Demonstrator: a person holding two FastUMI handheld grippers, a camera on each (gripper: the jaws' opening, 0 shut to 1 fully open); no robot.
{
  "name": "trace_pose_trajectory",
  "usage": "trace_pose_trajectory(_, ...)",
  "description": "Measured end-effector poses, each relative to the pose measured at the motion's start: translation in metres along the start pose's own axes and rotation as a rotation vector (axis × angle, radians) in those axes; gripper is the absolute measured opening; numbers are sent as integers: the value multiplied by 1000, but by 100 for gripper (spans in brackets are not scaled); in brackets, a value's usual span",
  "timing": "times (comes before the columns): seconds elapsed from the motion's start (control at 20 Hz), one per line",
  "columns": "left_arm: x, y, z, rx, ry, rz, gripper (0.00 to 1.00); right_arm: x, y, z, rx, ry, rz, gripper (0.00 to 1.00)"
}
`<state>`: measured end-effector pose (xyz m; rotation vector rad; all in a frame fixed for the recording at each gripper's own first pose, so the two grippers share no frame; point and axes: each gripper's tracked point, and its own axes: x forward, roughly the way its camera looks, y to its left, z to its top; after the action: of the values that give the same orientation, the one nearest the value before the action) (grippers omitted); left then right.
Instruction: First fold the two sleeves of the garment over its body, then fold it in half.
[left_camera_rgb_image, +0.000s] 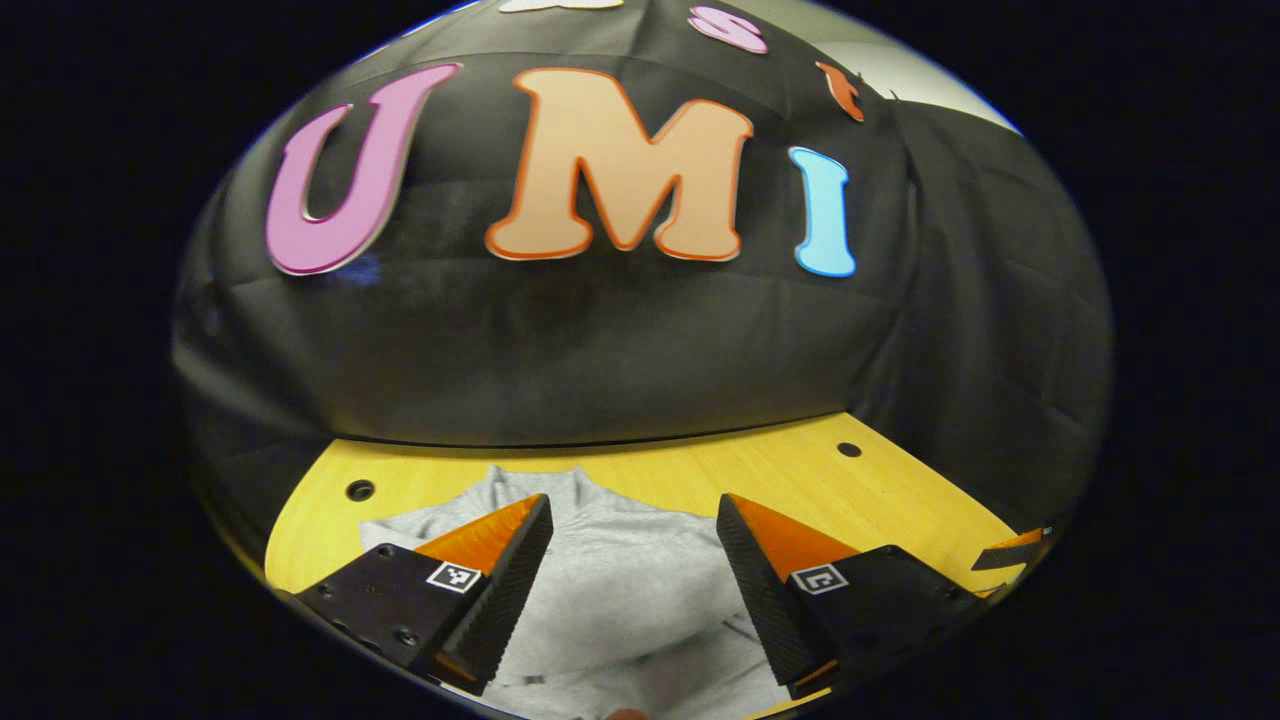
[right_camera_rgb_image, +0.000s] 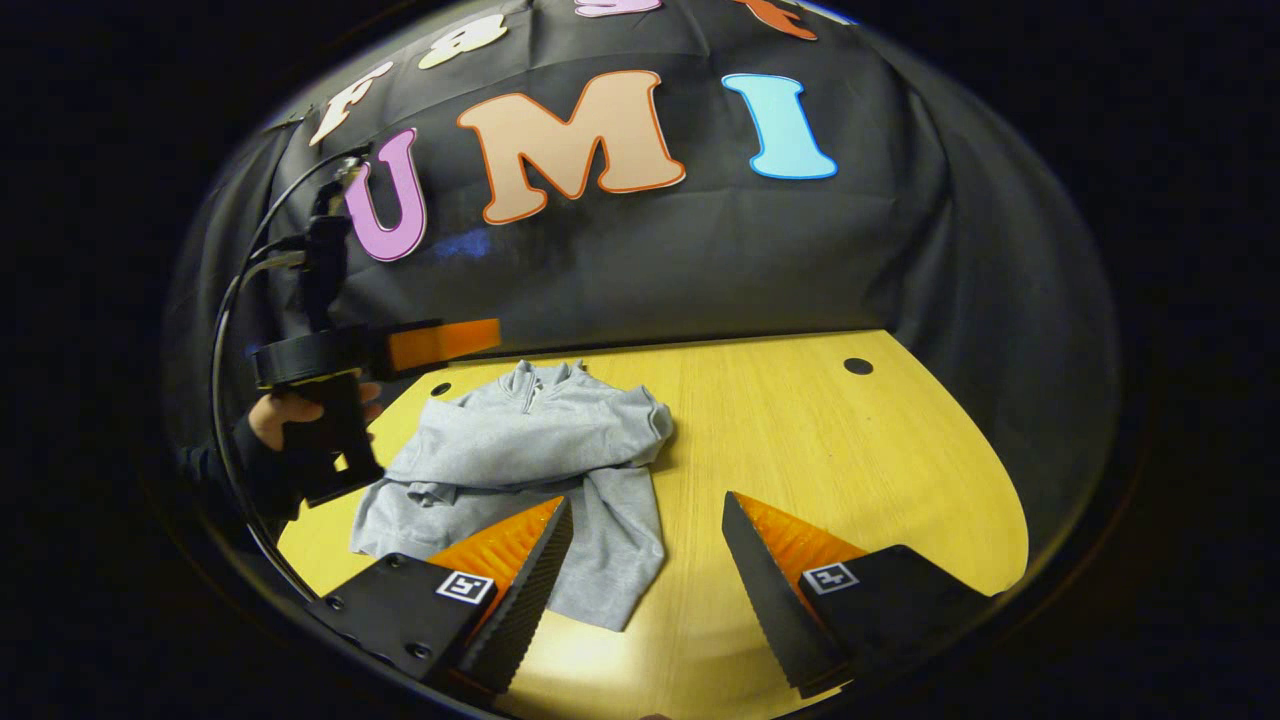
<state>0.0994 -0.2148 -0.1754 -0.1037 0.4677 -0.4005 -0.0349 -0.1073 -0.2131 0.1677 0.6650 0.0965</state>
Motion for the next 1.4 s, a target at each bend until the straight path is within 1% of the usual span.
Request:
trace_pose_trajectory(0.15, -32, 60, 0, -27, -23, 117, 96, 13, 10, -1, -45, -13, -9, 96)
trace_pose_trajectory(0.25, -56, 93, -7, -37, -18, 174, 96, 20, 13, -4, -71, -10, -17, 96)
trace_pose_trajectory(0.4, -91, 132, -29, -39, 8, 238, 96, 28, 18, -9, -90, -2, -30, 96)
trace_pose_trajectory(0.55, -119, 154, -57, -15, 56, 280, 96, 35, 25, -17, -102, 16, -34, 96)
trace_pose_trajectory(0.65, -137, 162, -83, -12, 108, 290, 96, 39, 28, -26, -115, 35, -36, 96)
trace_pose_trajectory(0.85, -164, 168, -141, -52, 239, 301, 96, 43, 34, -47, -146, 76, -47, 96)
trace_pose_trajectory(1.15, -171, 171, -217, -108, 395, 290, 96, 44, 33, -96, -155, 189, -87, 97)
trace_pose_trajectory(1.25, -171, 174, -235, -126, 422, 292, 97, 46, 32, -111, -167, 221, -99, 97)
trace_pose_trajectory(1.3, -170, 174, -242, -139, 435, 292, 97, 45, 31, -117, -173, 236, -106, 94)
trace_pose_trajectory(1.35, -169, 174, -247, -155, 446, 289, 97, 44, 31, -122, -174, 251, -111, 93)
trace_pose_trajectory(1.4, -169, 173, -252, -173, 459, 285, 97, 45, 32, -128, -167, 268, -114, 97)
